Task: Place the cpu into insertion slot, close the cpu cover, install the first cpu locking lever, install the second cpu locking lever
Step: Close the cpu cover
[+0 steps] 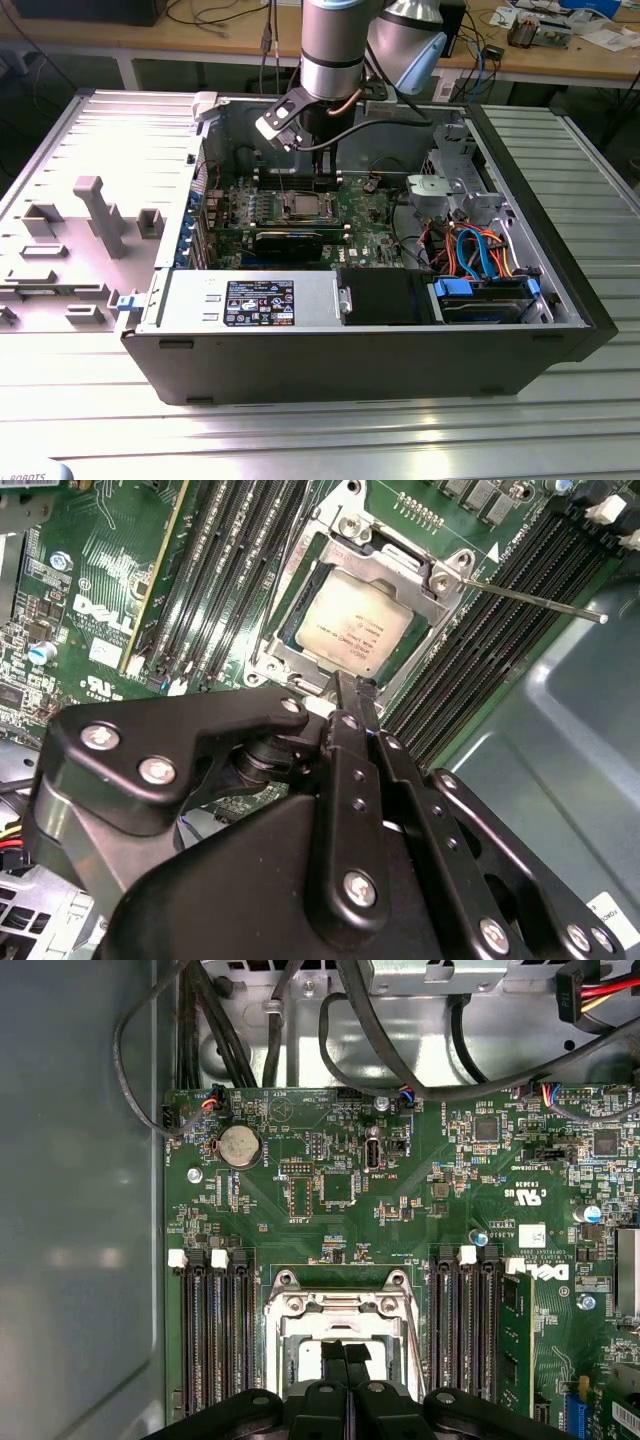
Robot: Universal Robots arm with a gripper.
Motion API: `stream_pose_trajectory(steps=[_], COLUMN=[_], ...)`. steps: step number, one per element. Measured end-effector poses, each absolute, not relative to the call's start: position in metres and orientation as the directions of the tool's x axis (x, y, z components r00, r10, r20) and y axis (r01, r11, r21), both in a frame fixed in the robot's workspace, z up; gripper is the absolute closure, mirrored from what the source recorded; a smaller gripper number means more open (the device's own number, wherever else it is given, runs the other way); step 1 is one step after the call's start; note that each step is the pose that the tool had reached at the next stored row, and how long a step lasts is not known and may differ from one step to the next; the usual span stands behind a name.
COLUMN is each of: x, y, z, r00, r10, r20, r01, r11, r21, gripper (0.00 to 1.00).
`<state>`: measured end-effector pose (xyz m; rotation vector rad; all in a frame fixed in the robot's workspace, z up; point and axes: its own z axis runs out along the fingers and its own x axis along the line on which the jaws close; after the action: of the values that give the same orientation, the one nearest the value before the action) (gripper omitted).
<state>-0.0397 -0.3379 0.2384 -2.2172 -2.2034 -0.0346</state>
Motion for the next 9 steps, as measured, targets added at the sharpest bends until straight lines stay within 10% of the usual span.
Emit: stream_pose_trajectory(steps=[9], x=[-0.057], y=[-0.338], z=[0.234], r00=[0.002], r10=[1.0], r20=[0.027], r01=[1.0], r11=[-0.003], r21=[0.005], gripper=[0.89])
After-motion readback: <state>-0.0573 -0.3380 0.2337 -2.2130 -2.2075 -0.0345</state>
